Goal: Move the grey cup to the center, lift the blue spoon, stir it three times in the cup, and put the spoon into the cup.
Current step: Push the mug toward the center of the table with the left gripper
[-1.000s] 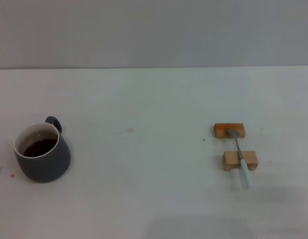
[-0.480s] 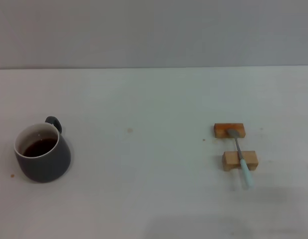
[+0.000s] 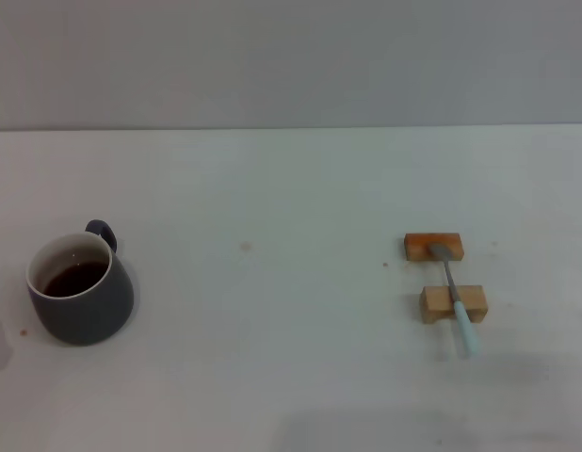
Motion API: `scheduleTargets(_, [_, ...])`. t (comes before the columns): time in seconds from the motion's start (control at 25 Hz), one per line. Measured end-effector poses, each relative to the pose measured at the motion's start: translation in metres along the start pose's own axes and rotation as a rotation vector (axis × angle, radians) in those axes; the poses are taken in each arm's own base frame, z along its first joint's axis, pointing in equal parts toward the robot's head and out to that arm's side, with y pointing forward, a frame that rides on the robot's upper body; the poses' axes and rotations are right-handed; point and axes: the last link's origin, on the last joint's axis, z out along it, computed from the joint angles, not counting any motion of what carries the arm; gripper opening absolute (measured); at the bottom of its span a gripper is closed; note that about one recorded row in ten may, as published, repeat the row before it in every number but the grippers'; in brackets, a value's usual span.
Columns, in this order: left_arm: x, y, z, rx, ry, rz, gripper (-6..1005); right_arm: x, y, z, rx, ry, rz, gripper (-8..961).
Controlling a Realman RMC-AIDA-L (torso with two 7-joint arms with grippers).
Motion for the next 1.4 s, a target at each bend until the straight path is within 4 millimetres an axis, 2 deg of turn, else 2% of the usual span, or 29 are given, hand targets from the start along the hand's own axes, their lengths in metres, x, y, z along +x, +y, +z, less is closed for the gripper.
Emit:
scheduleTargets(0.16, [0.000, 0.004, 0.004, -0.023, -0.004, 0.009, 149, 0.000, 0.000, 0.000, 0.000, 0.000, 0.000, 789])
scheduleTargets(0.4, [0.002, 0.012, 0.008, -0.064, 0.001, 0.016, -2, 0.000, 0.000, 0.000, 0.000, -0.001, 0.001, 788])
scheduleTargets(1.0, [0.006, 0.029, 0.019, -0.159, 0.016, 0.033, 1, 0.000, 0.001, 0.000, -0.001, -0.002, 0.003, 788])
scheduleTargets(1.4, [0.008, 0.051, 0.020, -0.245, 0.019, 0.017, 3, 0.000, 0.001, 0.000, -0.001, -0.003, 0.003, 788])
